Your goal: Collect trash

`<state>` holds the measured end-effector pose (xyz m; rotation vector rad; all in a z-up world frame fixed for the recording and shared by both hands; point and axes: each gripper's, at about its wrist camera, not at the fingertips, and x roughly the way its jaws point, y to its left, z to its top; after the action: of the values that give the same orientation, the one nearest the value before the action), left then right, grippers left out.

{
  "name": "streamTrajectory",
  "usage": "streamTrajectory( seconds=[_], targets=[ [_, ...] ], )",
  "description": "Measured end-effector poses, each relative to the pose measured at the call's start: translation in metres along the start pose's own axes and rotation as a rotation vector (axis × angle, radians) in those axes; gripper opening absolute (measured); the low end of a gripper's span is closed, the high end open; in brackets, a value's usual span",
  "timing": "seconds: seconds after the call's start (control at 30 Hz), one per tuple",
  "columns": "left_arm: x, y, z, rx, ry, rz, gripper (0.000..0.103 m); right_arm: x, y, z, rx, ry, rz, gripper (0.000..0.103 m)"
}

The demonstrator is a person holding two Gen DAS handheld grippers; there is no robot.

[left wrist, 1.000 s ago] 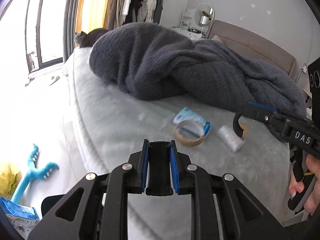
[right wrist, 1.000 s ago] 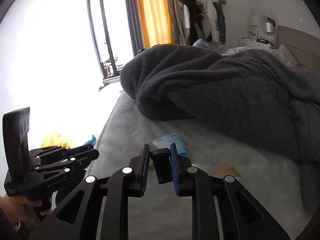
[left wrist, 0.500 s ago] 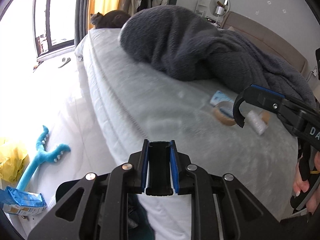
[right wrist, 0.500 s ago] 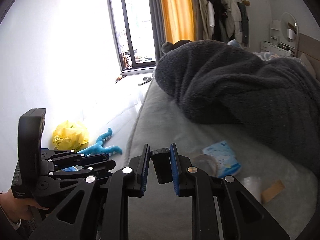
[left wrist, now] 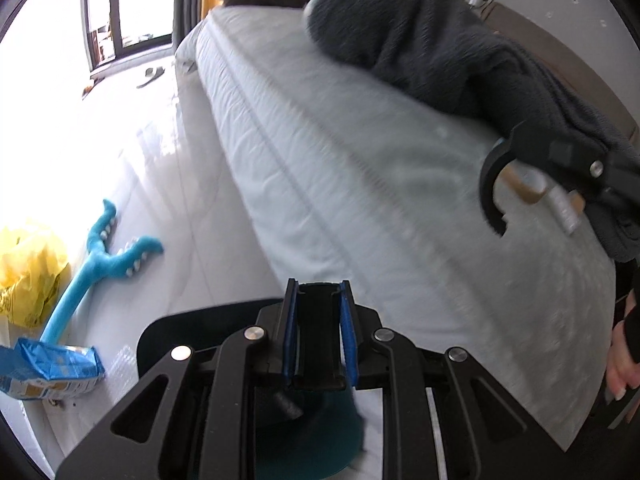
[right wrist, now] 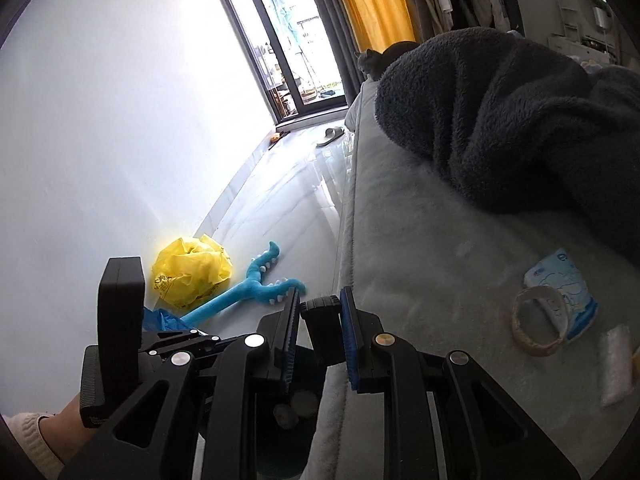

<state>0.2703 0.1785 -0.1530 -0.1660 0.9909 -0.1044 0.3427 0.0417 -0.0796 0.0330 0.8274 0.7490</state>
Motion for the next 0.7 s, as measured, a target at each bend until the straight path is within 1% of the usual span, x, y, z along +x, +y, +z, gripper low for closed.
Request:
streamTrajectory(
  seconds=[0.27,0.5,0.7],
  targets=[
    [0.009,0.032,-0.020,-0.020,0.090,0.036,0.022,0.030,0.028,-0.006,-0.050,0.064,0.019,0.021],
    [0.023,0.052,-0.039,-0.043,0.186,0.052,0.022,0.057,0.042,-0.017,-0.054,0.143,0.049,0.021],
    [0.029,0.068,-0.049,-0.068,0.245,0.059,0.022,0.075,0.049,-0.024,-0.041,0.201,0.076,0.021]
  ],
)
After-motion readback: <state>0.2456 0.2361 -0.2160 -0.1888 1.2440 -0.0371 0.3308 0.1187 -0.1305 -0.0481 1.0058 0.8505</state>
